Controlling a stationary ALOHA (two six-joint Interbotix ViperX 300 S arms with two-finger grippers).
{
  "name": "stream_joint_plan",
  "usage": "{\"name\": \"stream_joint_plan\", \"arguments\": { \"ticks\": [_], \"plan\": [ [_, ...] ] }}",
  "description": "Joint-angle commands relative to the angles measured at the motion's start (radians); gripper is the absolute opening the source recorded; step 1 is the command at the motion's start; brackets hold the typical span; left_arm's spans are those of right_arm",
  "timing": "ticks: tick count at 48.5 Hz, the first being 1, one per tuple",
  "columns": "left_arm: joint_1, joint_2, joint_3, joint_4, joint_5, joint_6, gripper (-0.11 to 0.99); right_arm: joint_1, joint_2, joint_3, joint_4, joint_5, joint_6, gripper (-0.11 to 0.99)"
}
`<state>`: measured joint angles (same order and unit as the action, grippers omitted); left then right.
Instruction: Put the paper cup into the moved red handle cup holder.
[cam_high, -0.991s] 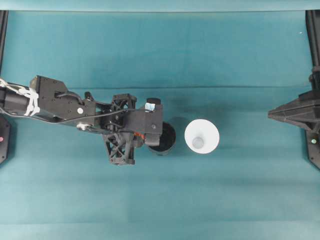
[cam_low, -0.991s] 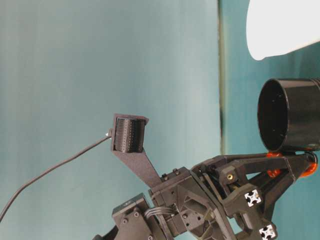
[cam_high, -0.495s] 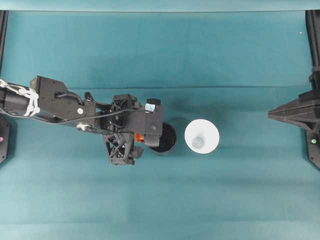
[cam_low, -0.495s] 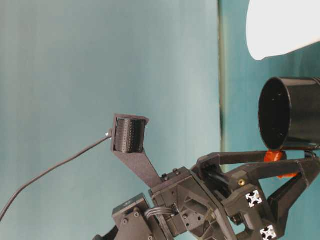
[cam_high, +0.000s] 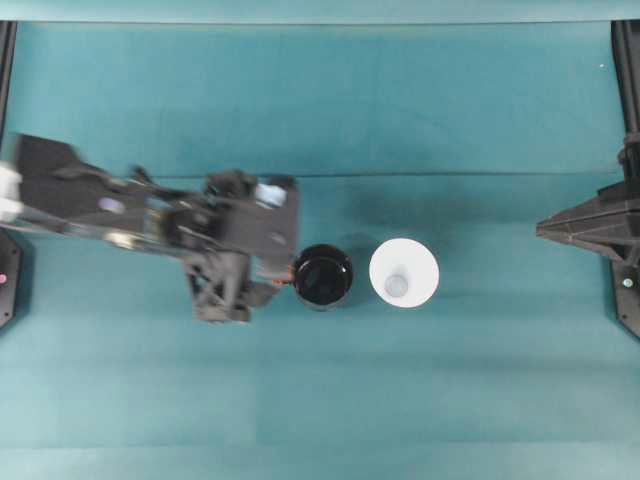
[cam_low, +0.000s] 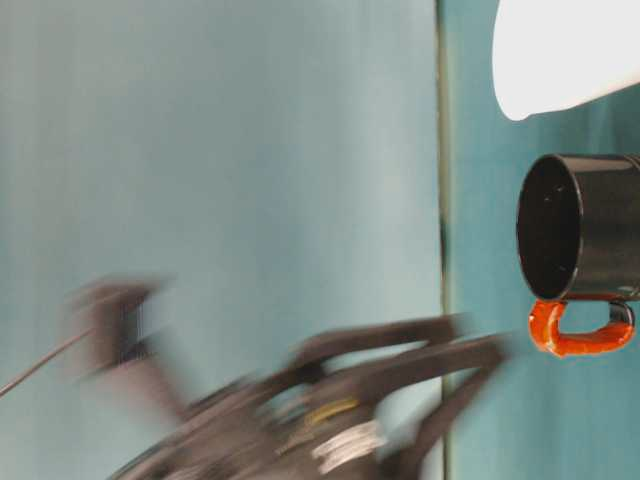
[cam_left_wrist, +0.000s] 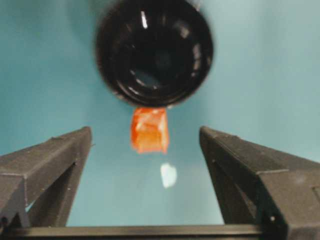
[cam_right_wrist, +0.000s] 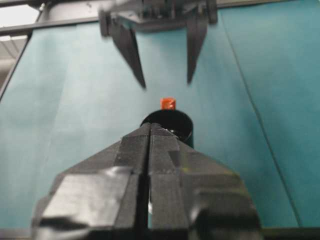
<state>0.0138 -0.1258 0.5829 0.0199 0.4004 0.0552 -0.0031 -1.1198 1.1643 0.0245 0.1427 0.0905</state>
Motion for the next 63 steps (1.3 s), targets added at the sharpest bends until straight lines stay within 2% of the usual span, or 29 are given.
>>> {"name": "stream_joint_plan", "arguments": {
  "ticks": [1,11,19,28,31,36,43,46,50,54,63],
  "plan": [
    [-0.008,-0.103,0.020,0.003,0.012,0.002,0.94,-0.002,0.009,-0.014,0.002,-0.005,0.009,-0.11],
    [-0.023,-0.276,0.118,0.002,0.014,0.000,0.94,-0.002,0.011,-0.014,0.002,0.015,0.018,-0.11],
    [-0.032,-0.376,0.184,0.002,0.009,-0.011,0.94,-0.006,0.012,-0.014,0.002,0.032,0.055,-0.11],
    [-0.032,-0.416,0.209,0.002,0.009,-0.012,0.94,-0.044,0.017,-0.017,0.002,0.044,0.114,-0.11],
    [-0.032,-0.414,0.209,0.002,0.009,-0.012,0.94,-0.052,0.023,-0.023,0.002,0.058,0.132,-0.11],
    [-0.032,-0.414,0.207,0.002,0.009,-0.012,0.94,-0.069,0.046,-0.064,0.002,0.140,0.156,-0.10],
    [-0.032,-0.417,0.209,0.002,0.009,-0.012,0.94,-0.094,0.098,-0.164,0.002,0.333,0.169,-0.08],
    [-0.032,-0.419,0.210,0.002,0.009,-0.012,0.94,-0.106,0.121,-0.209,0.006,0.413,0.181,-0.04],
    [-0.032,-0.420,0.210,0.002,0.009,-0.012,0.94,-0.106,0.146,-0.256,0.006,0.482,0.190,0.04],
    [-0.032,-0.420,0.207,0.002,0.009,-0.012,0.94,-0.107,0.172,-0.288,0.005,0.499,0.199,0.20],
    [-0.032,-0.420,0.206,0.002,0.014,-0.012,0.94,-0.106,0.242,-0.331,0.008,0.499,0.242,0.72]
  ]
}}
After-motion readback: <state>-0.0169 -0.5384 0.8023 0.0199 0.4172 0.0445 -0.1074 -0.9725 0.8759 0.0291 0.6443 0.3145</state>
